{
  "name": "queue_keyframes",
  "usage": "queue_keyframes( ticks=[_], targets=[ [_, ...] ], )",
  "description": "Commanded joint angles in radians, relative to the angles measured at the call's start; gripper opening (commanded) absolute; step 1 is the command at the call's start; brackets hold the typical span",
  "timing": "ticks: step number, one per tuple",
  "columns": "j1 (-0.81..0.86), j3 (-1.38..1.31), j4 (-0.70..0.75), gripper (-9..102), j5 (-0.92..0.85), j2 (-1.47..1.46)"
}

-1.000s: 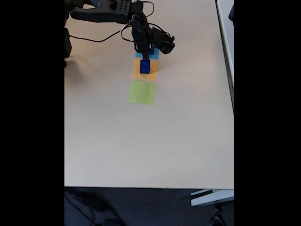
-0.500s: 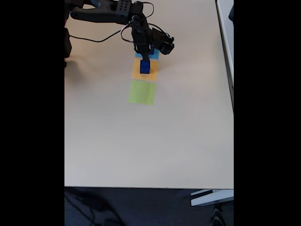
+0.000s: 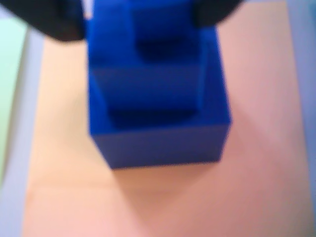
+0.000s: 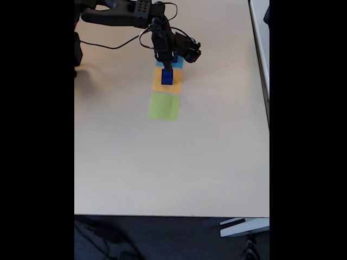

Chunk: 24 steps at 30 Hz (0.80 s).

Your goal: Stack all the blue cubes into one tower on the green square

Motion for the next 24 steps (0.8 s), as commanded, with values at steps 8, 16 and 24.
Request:
queue_keyframes(
  ticks=[8,16,24],
  targets=[
    [0.009,0.006,-0.008,12,-0.026,0.123],
    [0.012,0.012,-0.003,16,-0.055,0.176],
    [0.021,0.018,0.015,22,-0.095,0.275]
  ],
)
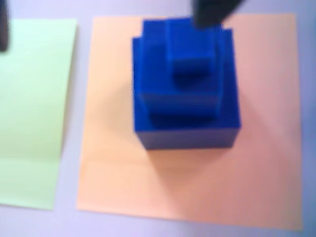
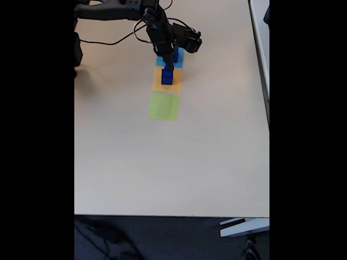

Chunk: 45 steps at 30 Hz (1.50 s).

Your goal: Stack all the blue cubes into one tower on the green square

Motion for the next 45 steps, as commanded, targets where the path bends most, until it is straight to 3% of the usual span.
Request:
queue_keyframes(
  ticks=[1,12,26,45],
  targets=[
    [0.008,-0.008,0.014,23,-0.021,0.133],
    [-0.112,-0.092,0.017,33,0.060,0.192],
    [-0.337,-0.393,0.000,37,0.299,-0.140],
    [-0.322,-0.124,-0.092,37,0.322,-0.202]
  ],
)
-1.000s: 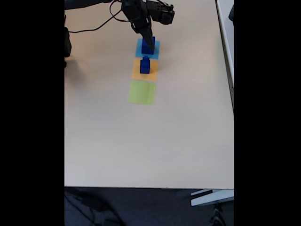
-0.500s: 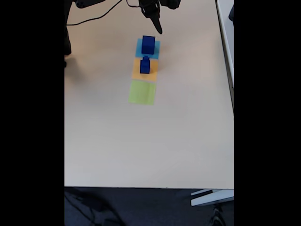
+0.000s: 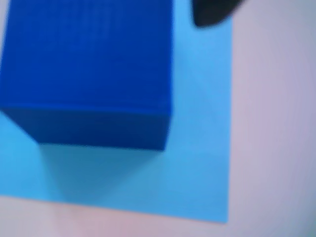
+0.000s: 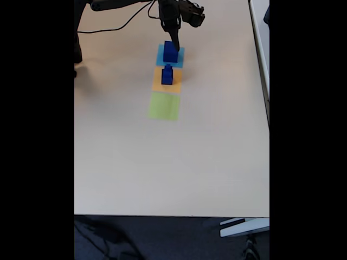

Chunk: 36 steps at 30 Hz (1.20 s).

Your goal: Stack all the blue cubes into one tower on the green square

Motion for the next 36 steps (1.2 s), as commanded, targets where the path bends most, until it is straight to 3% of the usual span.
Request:
queue_keyframes(
  ticks=[1,22,36],
  targets=[
    [0.017,0.015,-0.037,37,-0.020,0.012],
    [-0.040,-0.094,-0.031,37,0.032,-0.078],
    [-0.021,0.000,-0.046,35,0.038,-0.074]
  ],
)
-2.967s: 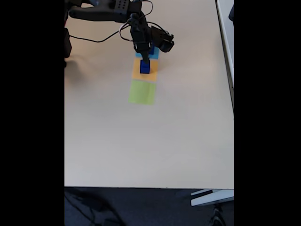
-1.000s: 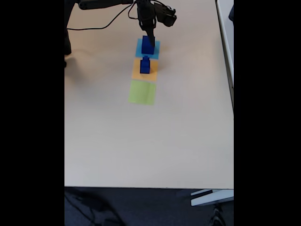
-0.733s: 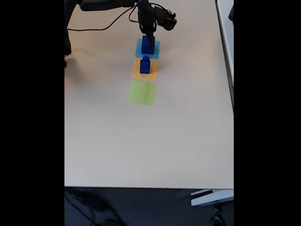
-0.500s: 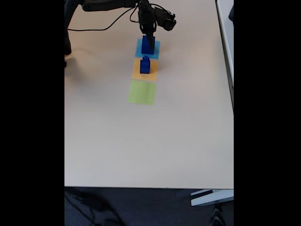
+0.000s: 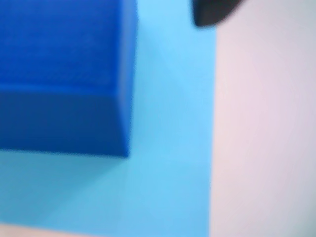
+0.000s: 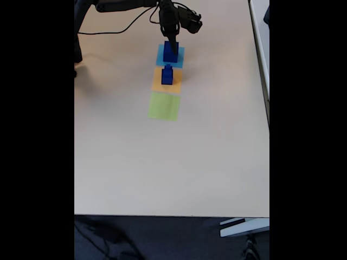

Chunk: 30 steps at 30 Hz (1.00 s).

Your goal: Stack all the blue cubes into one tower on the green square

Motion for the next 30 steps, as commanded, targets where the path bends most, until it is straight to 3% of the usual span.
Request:
queue_keyframes(
  ticks=[1,9,30],
  targets=[
    [0.011,0.008,-0.017,35,0.005,0.026],
    [0.025,0.069,-0.052,33,0.002,0.032],
    [0.049,0.077,-0.057,11,-0.029,0.032]
  ],
)
